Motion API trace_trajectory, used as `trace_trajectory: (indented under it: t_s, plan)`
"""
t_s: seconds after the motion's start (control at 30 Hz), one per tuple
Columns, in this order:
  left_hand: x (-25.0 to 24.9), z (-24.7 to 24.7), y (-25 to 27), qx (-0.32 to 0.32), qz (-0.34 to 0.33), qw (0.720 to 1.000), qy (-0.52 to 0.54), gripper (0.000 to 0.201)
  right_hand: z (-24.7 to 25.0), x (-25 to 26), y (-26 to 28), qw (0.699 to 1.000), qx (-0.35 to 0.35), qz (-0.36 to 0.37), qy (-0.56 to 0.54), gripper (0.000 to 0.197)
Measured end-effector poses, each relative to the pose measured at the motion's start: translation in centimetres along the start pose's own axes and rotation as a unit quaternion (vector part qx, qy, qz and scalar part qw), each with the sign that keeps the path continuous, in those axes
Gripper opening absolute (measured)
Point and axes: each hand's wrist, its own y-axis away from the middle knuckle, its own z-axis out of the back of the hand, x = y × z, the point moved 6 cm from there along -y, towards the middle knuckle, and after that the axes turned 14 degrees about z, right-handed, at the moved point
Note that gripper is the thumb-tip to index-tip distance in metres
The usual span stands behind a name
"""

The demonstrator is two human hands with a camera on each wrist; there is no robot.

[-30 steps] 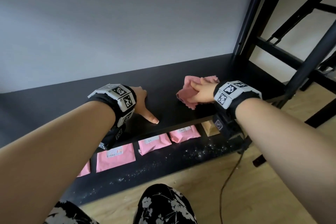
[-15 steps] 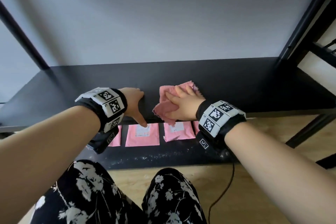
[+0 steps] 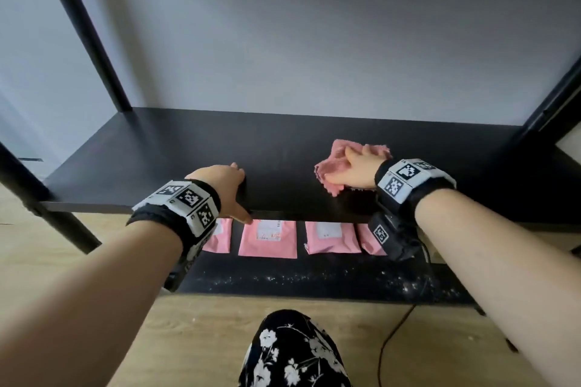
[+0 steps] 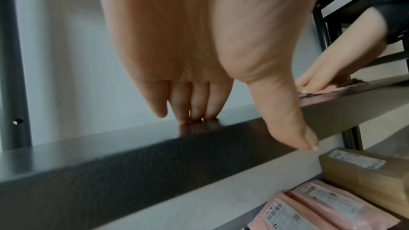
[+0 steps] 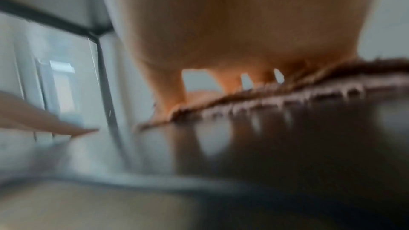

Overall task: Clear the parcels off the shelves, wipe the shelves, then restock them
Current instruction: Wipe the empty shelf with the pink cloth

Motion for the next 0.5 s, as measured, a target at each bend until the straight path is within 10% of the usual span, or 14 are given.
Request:
trace_trajectory:
  t_s: [0.37, 0.5]
  plan:
    - [6.2, -1.7, 1.2, -0.040, 0.008, 0.996, 0.076, 0.064, -3.8, 10.5, 0.7, 0.985, 0.045, 0.152, 0.067, 0.080]
    - [8.7, -2.0, 1.5, -0.050, 0.028, 0.996, 0.067, 0.065, -2.2, 9.8, 1.4, 0.990, 0.036, 0.129, 0.045, 0.048]
